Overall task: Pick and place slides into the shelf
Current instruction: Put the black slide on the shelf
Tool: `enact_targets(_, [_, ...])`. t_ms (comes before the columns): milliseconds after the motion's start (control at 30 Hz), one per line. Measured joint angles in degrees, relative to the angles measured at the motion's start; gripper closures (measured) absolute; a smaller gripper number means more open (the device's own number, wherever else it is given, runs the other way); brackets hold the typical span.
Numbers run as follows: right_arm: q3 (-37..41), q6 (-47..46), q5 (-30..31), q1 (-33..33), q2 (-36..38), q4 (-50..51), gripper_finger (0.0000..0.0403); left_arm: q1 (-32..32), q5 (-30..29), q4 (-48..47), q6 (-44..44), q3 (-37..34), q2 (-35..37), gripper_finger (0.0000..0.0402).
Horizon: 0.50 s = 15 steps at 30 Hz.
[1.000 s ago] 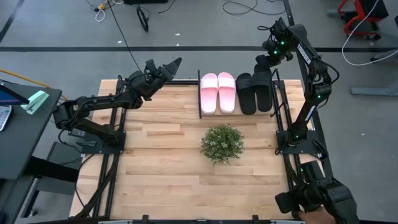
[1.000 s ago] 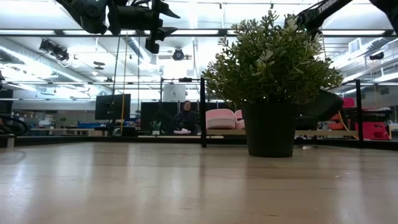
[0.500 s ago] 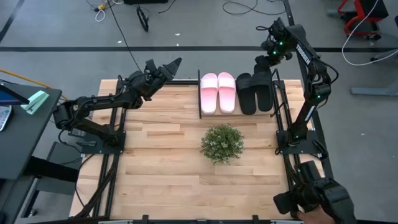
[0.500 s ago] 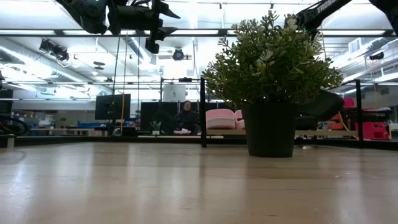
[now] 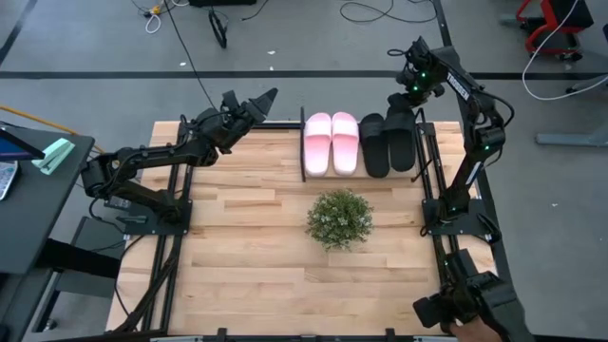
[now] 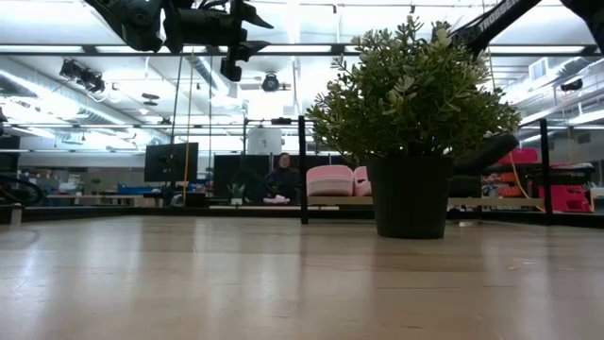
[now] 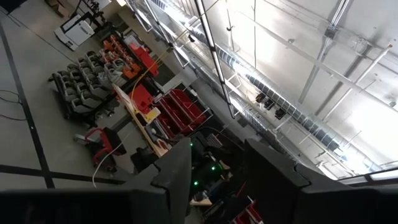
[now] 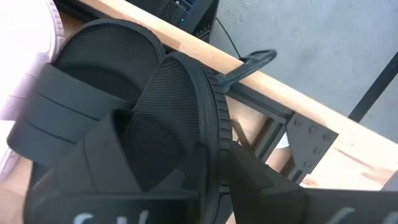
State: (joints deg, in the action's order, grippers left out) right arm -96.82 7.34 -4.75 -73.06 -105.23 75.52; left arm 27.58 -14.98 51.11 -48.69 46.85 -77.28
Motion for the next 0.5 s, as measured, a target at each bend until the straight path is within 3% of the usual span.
enact_targets(500, [0.24,2.33,2.84,0.60,-0.07,-3.21,0.0355,1.35,-0.87,-0.37,0.48,0.00,0.00,0.0257])
